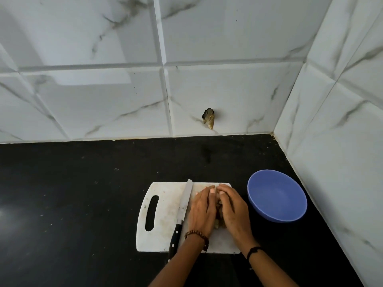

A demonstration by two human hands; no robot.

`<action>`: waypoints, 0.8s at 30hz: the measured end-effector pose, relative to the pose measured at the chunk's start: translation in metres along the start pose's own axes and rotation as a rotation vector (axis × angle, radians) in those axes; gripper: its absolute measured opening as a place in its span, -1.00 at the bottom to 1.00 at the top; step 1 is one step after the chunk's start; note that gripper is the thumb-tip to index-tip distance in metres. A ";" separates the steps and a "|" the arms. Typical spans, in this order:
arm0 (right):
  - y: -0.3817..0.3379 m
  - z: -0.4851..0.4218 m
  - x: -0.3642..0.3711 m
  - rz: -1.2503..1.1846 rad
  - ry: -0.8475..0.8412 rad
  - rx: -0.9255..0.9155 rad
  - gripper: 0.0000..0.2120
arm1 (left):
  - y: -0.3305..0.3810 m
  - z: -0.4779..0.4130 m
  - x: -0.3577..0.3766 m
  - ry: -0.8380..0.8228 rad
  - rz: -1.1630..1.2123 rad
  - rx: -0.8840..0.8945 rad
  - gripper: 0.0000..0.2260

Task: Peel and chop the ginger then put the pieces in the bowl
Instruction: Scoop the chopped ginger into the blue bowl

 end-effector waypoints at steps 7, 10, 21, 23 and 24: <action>0.006 0.008 0.010 -0.177 0.028 0.159 -0.79 | -0.005 0.006 0.007 0.129 -0.257 -0.013 -0.61; 0.004 0.010 0.011 -0.288 0.074 0.233 -0.81 | 0.006 0.005 0.013 0.080 -0.188 -0.048 -0.75; 0.011 0.005 0.017 -0.614 0.154 0.567 -0.86 | 0.003 0.008 0.005 0.303 0.681 -0.548 -0.87; 0.016 0.004 0.022 -0.707 0.150 0.645 -0.84 | -0.002 0.007 0.007 0.297 0.849 -0.658 -0.89; 0.016 0.003 0.023 -0.749 0.146 0.669 -0.83 | -0.002 0.007 0.009 0.287 0.906 -0.694 -0.90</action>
Point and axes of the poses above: each hand's wrist, its own z-axis away from the middle knuckle, its own x-axis out of the palm, y = z × x, the point moved 7 cm from there along -z, towards the middle knuckle, and after that the axes turned 1 degree about x, right-handed, at the moved point
